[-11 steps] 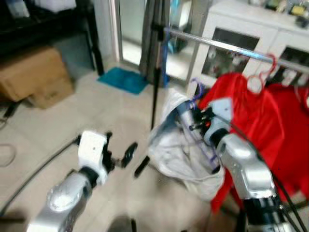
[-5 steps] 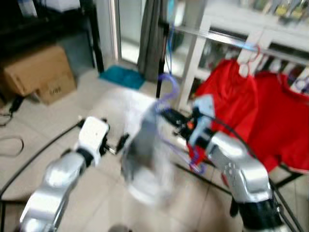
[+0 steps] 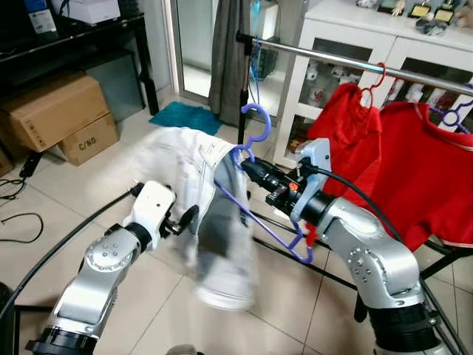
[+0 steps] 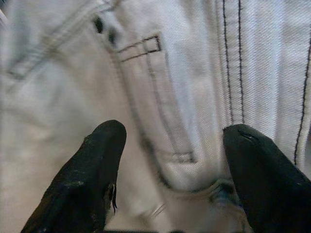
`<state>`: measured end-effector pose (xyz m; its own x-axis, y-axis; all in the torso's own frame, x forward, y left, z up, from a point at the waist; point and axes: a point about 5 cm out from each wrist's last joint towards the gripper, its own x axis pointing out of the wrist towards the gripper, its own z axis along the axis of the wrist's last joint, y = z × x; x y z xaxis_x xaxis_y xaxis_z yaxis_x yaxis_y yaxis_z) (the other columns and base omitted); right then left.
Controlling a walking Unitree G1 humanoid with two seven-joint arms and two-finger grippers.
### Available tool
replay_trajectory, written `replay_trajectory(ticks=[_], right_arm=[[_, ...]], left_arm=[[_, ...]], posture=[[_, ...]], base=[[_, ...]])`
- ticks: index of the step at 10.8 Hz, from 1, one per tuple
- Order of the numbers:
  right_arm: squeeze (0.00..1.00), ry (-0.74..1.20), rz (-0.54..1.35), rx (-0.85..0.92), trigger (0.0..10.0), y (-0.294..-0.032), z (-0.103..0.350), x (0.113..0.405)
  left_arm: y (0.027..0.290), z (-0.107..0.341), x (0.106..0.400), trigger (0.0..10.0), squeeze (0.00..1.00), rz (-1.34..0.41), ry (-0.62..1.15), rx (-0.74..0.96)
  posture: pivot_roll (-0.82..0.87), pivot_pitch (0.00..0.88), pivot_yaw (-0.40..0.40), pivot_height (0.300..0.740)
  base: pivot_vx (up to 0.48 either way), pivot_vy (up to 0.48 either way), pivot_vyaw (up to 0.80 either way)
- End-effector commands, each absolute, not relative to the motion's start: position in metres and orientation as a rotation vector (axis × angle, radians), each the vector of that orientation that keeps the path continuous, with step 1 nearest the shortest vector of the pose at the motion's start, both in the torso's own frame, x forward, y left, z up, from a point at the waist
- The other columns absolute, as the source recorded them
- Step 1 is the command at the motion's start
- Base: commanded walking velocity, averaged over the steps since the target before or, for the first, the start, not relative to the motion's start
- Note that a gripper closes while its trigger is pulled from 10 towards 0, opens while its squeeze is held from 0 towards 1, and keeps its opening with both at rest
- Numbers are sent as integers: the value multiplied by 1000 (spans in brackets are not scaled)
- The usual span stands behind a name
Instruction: Hang hanger
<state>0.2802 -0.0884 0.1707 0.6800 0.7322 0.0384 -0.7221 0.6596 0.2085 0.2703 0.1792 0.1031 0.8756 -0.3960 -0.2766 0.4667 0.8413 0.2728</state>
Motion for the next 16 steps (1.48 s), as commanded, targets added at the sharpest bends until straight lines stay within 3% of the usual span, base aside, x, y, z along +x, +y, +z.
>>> replay_trajectory(ticks=[1,10,11,16], right_arm=[[0,-65,836,218,0,-89,196,281],[0,-123,831,276,0,-92,213,282],[0,-126,839,280,0,-90,214,281],[0,-123,842,312,0,-91,213,281]], left_arm=[[175,107,274,0,0,-471,187,352],[179,96,291,0,0,-440,140,278],[169,101,287,0,0,-488,84,246],[166,110,283,0,0,-392,-50,241]], posture=[[35,0,-22,740],[-1,0,-13,740],[-5,0,-6,740],[-2,0,-7,740]], base=[[0,0,0],[0,0,0],[0,0,0],[0,0,0]])
